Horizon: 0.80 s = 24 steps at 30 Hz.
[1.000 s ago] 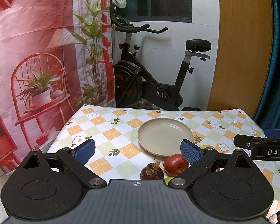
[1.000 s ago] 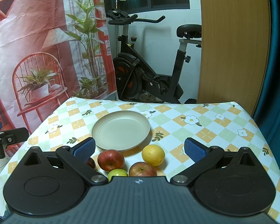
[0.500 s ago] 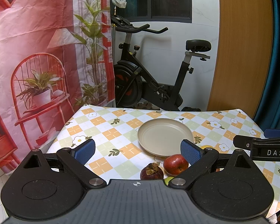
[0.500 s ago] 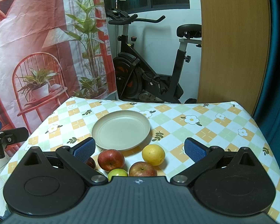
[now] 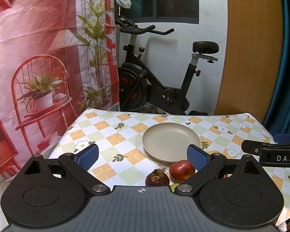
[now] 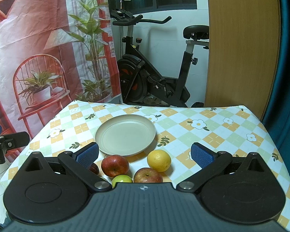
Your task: Organize fruits
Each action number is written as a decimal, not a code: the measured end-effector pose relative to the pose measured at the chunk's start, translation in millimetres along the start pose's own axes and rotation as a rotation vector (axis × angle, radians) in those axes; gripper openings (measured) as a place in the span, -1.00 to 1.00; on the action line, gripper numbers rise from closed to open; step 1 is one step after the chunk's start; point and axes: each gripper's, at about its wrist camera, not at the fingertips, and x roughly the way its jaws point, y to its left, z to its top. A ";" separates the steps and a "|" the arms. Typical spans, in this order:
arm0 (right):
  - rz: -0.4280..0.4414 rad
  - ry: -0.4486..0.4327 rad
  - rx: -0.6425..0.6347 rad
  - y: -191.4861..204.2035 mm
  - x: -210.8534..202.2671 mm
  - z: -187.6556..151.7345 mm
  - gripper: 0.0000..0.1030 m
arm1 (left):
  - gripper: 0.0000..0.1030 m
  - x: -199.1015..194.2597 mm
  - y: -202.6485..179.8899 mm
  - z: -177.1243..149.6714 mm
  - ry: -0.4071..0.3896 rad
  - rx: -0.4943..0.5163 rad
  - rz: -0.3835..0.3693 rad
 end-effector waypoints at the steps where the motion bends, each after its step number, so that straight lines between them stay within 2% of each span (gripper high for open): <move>1: 0.000 0.000 0.000 -0.2 0.0 0.0 1.00 | 0.92 -0.2 -0.3 0.0 -0.001 0.000 0.000; 7: 0.005 -0.003 -0.009 -0.9 0.6 -1.4 1.00 | 0.92 1.7 0.5 -2.1 0.003 -0.019 0.005; 11: 0.015 -0.041 -0.027 -3.0 -0.4 -7.3 1.00 | 0.85 4.2 2.5 -6.8 -0.015 -0.046 0.031; 16: 0.007 -0.085 -0.069 -5.4 7.2 -19.8 1.00 | 0.83 11.0 6.8 -11.8 -0.031 -0.103 0.002; 20: -0.006 -0.126 -0.081 -8.8 14.7 -34.0 1.00 | 0.79 16.6 14.2 -16.7 -0.076 -0.120 -0.034; 24: -0.053 -0.163 -0.095 -7.4 20.4 -43.5 1.00 | 0.78 26.3 20.2 -16.6 -0.046 -0.141 -0.057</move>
